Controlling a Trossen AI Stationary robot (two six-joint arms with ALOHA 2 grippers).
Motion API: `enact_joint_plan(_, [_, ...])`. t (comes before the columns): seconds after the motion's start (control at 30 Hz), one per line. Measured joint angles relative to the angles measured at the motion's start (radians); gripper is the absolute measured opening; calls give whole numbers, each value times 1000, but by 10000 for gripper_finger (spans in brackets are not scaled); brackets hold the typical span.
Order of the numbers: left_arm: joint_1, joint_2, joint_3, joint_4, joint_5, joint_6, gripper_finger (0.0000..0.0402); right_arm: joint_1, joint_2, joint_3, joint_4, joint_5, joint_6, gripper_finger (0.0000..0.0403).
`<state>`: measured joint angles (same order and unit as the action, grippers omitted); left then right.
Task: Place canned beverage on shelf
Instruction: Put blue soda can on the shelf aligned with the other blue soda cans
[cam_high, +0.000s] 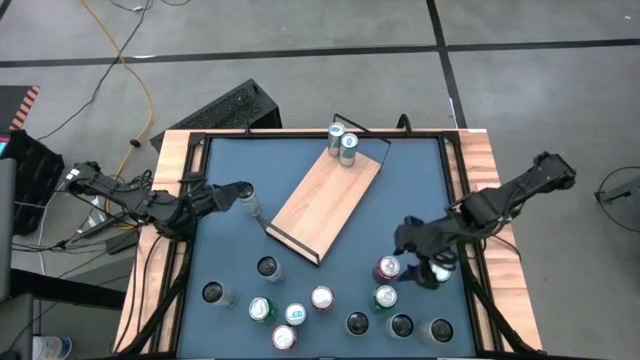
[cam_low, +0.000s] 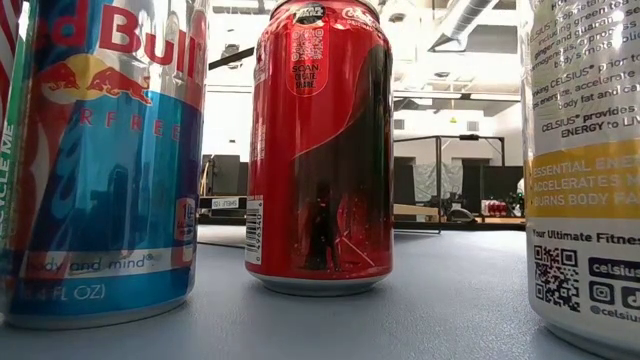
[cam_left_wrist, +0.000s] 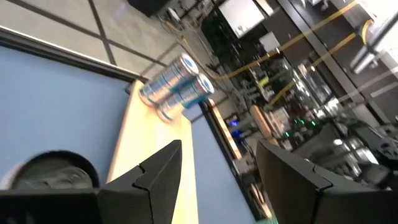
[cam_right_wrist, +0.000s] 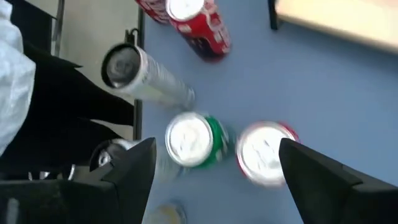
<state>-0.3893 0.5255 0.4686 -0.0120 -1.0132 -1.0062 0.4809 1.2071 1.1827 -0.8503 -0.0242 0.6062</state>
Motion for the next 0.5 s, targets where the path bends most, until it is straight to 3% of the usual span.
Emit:
enact_joint_plan(0.13, [0,0,0,1,85,15,194,-14,88,88,26,0,-124,322])
enact_joint_plan(0.3, [0,0,0,11,209,17,194,-40,197,231,15,36,-412,322])
enact_joint_plan(0.5, [0,0,0,18,231,22,194,-87,319,380,33,51,-671,322])
